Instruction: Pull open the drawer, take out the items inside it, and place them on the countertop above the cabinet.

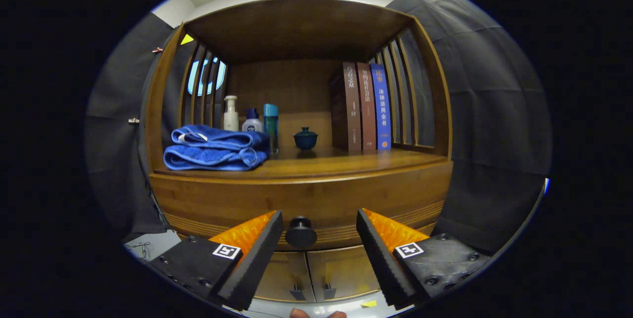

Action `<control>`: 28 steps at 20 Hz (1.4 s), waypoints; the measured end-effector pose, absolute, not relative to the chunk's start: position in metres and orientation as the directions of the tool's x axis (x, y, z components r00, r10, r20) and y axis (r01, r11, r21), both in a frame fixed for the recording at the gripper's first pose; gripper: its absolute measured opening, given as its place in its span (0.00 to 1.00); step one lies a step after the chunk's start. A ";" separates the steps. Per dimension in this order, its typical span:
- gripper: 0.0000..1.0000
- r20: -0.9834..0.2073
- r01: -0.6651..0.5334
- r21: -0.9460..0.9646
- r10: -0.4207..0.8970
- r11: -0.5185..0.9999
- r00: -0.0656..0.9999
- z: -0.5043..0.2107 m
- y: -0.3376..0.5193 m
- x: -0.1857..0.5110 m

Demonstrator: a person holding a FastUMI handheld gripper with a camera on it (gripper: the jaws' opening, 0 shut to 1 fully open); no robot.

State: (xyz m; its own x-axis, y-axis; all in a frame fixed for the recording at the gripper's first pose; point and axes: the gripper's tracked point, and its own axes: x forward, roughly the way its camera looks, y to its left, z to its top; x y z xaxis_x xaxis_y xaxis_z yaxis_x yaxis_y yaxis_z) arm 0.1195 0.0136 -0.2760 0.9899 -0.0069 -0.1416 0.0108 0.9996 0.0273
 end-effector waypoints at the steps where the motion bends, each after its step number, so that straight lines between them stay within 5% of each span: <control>1: 0.91 -0.157 -0.001 0.026 0.005 1.000 0.988 -0.283 0.016 0.122; 5: 0.73 -0.144 -0.020 0.022 0.023 1.000 0.989 -0.289 0.022 0.127; 14: 0.73 -0.195 -0.047 0.054 0.057 0.997 0.979 -0.302 0.026 0.136; 19: 0.46 -0.198 -0.058 0.051 0.067 0.997 0.978 -0.303 0.028 0.138; 23: 0.37 -0.206 -0.052 0.049 0.061 0.997 0.977 -0.303 0.029 0.139; 28: 0.37 -0.221 -0.035 0.040 0.043 0.999 0.974 -0.301 0.027 0.117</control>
